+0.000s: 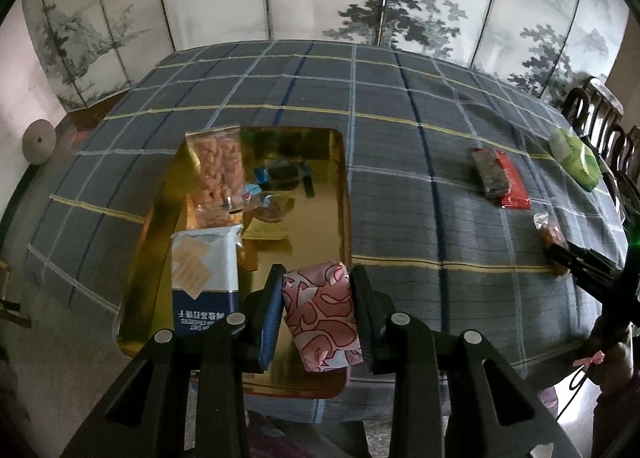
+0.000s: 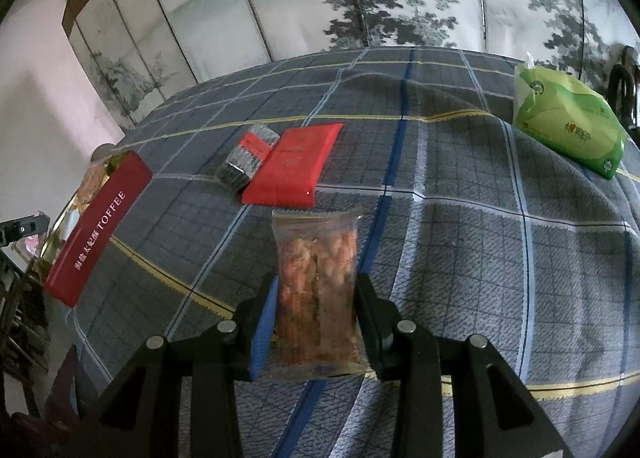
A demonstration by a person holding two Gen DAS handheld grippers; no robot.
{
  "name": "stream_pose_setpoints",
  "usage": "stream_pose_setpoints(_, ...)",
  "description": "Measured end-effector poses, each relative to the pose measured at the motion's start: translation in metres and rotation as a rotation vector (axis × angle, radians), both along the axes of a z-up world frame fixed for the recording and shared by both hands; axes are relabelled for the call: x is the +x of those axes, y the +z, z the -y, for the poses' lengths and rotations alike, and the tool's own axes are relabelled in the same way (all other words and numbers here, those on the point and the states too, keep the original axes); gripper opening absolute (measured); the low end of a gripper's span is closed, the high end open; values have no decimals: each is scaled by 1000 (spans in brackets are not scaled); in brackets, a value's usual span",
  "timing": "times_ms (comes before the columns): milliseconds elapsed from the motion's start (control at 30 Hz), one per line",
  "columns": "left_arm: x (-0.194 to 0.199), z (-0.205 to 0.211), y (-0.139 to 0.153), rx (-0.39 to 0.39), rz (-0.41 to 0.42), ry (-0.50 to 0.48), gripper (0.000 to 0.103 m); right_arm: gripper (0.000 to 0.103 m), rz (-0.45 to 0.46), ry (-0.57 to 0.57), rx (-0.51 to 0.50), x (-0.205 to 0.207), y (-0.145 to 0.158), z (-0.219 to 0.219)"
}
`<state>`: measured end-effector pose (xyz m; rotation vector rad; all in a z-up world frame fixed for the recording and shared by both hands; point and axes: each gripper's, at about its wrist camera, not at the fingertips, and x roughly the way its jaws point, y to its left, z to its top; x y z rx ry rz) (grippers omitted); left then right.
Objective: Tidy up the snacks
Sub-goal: 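Carry the pink candy over the gold tin and open the left gripper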
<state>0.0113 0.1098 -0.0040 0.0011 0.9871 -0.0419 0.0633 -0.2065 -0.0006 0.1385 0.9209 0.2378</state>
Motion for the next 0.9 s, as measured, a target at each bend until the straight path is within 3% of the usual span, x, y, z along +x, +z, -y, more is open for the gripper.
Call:
stream_pose_setpoints(500, 10, -48, -17, -4, -38, 81, 29, 38, 1, 4, -3, 0, 0, -2)
stream_pose_setpoints(900, 18, -43, -29, 17, -64, 49, 29, 38, 1, 4, -3, 0, 0, -2)
